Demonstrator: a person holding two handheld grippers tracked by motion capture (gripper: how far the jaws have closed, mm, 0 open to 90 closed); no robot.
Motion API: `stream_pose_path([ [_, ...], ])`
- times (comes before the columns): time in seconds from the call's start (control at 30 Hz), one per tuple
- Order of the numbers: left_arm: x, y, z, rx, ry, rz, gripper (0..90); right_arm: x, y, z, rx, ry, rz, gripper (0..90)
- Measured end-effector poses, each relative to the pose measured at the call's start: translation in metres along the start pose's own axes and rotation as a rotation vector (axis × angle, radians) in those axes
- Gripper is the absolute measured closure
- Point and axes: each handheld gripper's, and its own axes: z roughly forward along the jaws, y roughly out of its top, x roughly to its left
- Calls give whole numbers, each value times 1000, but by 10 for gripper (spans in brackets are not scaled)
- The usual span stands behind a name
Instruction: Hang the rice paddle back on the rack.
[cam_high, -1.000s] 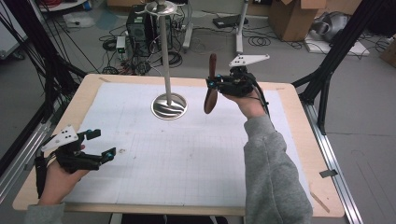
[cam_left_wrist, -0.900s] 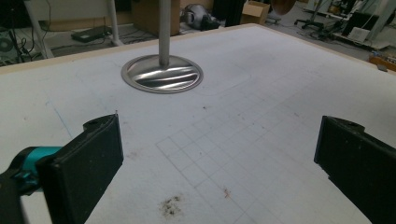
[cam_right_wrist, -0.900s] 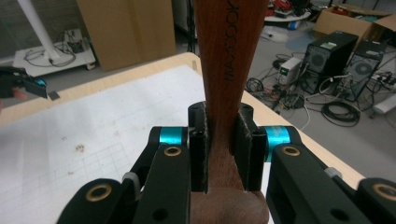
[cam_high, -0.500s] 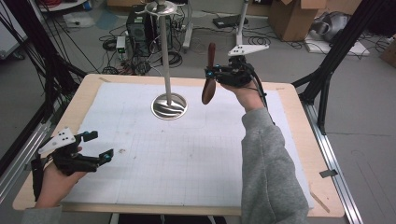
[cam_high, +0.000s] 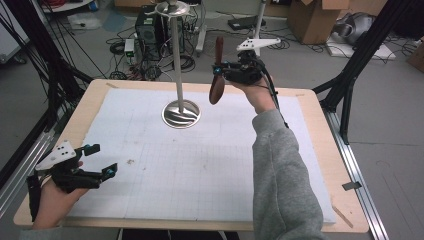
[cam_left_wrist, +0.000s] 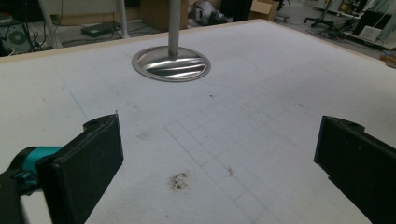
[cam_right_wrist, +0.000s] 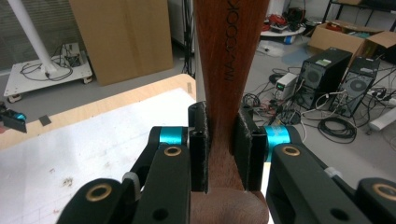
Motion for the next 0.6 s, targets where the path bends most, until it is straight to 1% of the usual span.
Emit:
stream_pose_path([
  [0.07, 0, 0, -1, 0, 2, -2, 17, -1, 1, 2, -5, -4, -5, 775],
  [0.23, -2, 1, 0, -4, -4, 3, 17, -5, 0, 4, -5, -18, 8, 775],
  [0.3, -3, 1, 2, 3, -9, 8, 17, -7, -1, 3, -2, -24, 14, 775],
  [0.43, -3, 0, 5, 14, -16, 2, 17, -9, 0, 1, -9, -32, 15, 775],
  [0.53, -3, -1, 7, 18, -19, 0, 17, -11, 1, -1, 3, -48, 10, 775],
  [0.6, -2, -2, 7, 22, -19, 1, 17, -12, 2, -2, 5, -49, 14, 775],
])
